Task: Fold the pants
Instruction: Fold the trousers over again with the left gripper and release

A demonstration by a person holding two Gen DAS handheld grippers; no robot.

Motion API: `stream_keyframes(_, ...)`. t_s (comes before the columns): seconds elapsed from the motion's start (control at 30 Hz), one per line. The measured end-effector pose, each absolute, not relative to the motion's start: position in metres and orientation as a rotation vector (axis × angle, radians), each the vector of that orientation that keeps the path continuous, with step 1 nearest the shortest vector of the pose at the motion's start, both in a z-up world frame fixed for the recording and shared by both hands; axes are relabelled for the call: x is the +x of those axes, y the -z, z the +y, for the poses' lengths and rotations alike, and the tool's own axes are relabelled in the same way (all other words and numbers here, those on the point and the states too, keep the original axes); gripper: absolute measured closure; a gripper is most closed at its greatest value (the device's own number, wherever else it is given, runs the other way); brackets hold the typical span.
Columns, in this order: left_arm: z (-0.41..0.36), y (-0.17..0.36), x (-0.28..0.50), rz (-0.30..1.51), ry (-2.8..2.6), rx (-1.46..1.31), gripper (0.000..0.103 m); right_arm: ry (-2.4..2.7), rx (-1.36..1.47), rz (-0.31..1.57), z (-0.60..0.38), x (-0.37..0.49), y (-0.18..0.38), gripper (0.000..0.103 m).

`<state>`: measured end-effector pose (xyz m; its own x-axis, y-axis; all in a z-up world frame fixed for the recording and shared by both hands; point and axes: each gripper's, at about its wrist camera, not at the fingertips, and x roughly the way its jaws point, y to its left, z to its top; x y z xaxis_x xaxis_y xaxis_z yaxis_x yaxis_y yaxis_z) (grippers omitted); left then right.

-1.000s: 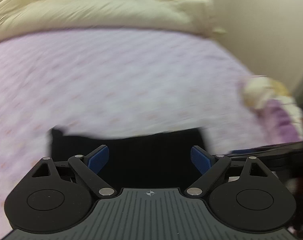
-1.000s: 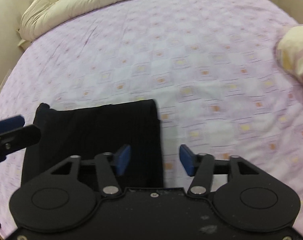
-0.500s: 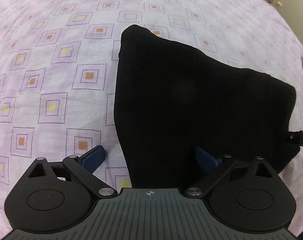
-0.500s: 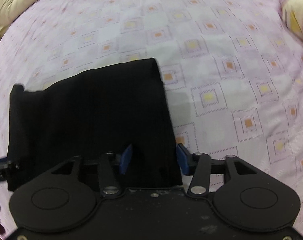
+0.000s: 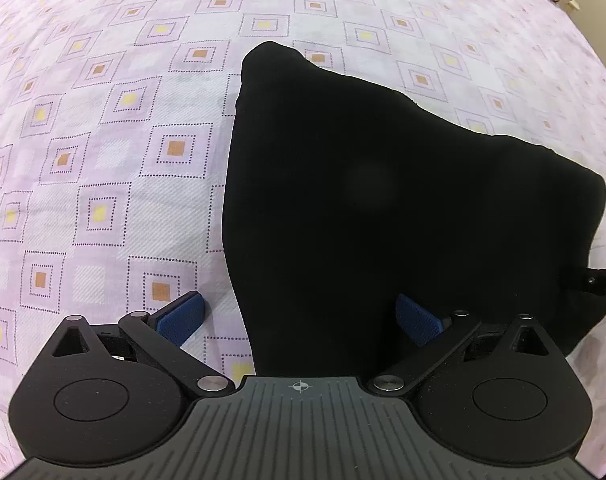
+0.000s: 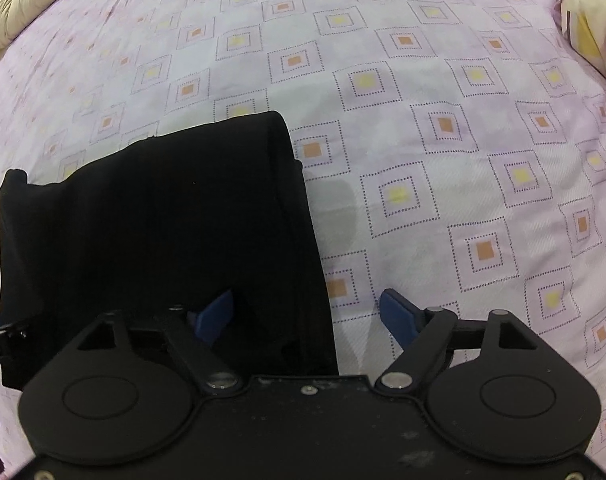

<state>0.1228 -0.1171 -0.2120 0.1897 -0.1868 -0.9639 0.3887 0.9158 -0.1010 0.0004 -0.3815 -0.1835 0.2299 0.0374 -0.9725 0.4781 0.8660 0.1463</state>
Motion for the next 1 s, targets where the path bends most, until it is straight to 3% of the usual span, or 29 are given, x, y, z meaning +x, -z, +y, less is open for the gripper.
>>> stream_keyframes(0.17,-0.115,0.208,0.123,1.357,0.453,0.188,0.001,0.329,0.469,1.31,-0.382,-0.001,0.185,0.018)
stream_keyframes(0.3,-0.112,0.19,0.12,1.339,0.457,0.164,0.031,0.331,0.476,1.307,-0.384,-0.003,0.187,0.017)
stream_keyframes(0.6,-0.151,0.153,0.135,1.192,0.425,0.332,0.032,0.32,0.48,1.294,-0.385,-0.009,0.183,0.016)
stream_keyframes(1.0,-0.189,0.19,0.174,1.224,0.381,0.406,0.031,0.305,0.484,1.303,-0.386,-0.006,0.184,0.015)
